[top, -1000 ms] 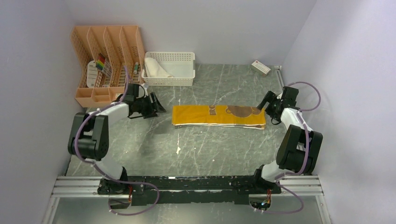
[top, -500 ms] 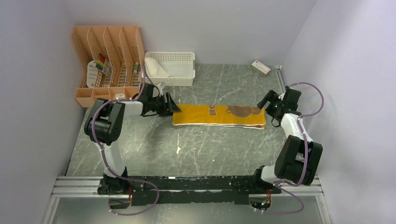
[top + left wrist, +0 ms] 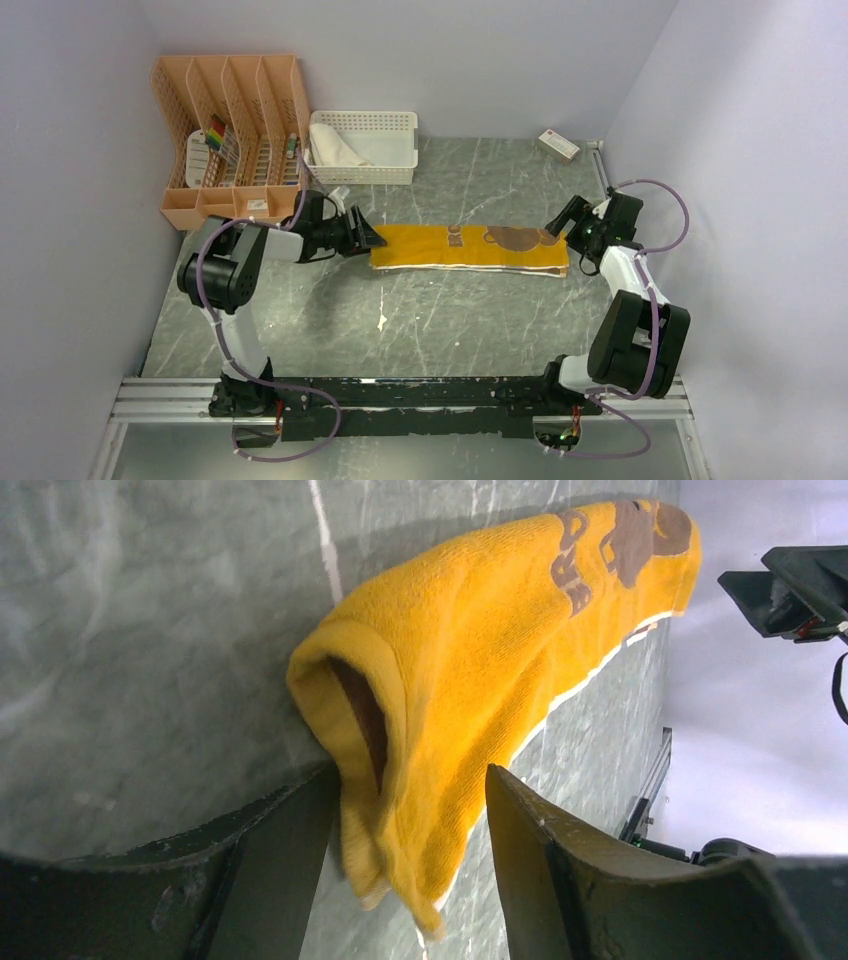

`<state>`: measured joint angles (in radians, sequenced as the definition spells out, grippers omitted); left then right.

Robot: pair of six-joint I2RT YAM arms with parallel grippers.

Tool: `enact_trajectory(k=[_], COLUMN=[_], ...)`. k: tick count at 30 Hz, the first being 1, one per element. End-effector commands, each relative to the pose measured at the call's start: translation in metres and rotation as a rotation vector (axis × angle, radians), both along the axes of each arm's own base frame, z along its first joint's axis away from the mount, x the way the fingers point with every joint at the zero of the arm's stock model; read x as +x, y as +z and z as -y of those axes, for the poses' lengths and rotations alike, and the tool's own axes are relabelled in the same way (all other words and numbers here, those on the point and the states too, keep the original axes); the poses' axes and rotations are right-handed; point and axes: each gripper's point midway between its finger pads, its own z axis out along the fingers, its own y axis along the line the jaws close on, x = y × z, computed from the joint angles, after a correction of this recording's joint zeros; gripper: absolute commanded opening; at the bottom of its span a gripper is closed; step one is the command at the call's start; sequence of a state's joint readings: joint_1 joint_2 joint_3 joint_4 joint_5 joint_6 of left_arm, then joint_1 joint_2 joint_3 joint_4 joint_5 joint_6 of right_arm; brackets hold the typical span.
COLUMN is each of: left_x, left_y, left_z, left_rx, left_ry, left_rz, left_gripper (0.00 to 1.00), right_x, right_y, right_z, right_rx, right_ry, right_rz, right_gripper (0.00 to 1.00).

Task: Roll the towels
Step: Fold the towel at the center of the board.

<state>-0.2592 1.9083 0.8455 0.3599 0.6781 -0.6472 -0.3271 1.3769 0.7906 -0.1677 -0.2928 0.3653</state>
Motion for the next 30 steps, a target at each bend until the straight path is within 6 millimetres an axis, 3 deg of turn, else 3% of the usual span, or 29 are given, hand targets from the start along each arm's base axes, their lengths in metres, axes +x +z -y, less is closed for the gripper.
enact_trajectory(k=[1, 10, 14, 18, 24, 30], left_x=[-0.032, 0.015, 0.027, 0.035, 0.029, 0.006], left_y=[-0.061, -0.044, -0.048, -0.041, -0.030, -0.043], left_z=[-0.049, -0.064, -0.059, -0.042, -0.011, -0.004], left_rx=[0.217, 0.283, 0.224, 0.119, -0.042, -0.051], left_ry=[0.131, 0.221, 0.211, 0.148, -0.012, -0.071], left_rz=[-0.149, 0.011, 0.039, 0.102, 0.140, 0.100], left_gripper=[0.71, 0.74, 0.74, 0.74, 0.73, 0.73], right_x=[0.002, 0.004, 0.003, 0.002, 0.000, 0.000], right_y=[0.006, 0.013, 0.017, 0.016, 0.012, 0.013], right_z=[-0.003, -0.017, -0.021, -0.025, -0.031, -0.033], right_rx=[0.006, 0.061, 0.072, 0.087, 0.104, 0.114], right_ry=[0.020, 0.070, 0.086, 0.104, 0.126, 0.138], right_rz=[0.045, 0.095, 0.118, 0.127, 0.125, 0.129], right_gripper=[0.88, 0.88, 0.89, 0.89, 0.89, 0.89])
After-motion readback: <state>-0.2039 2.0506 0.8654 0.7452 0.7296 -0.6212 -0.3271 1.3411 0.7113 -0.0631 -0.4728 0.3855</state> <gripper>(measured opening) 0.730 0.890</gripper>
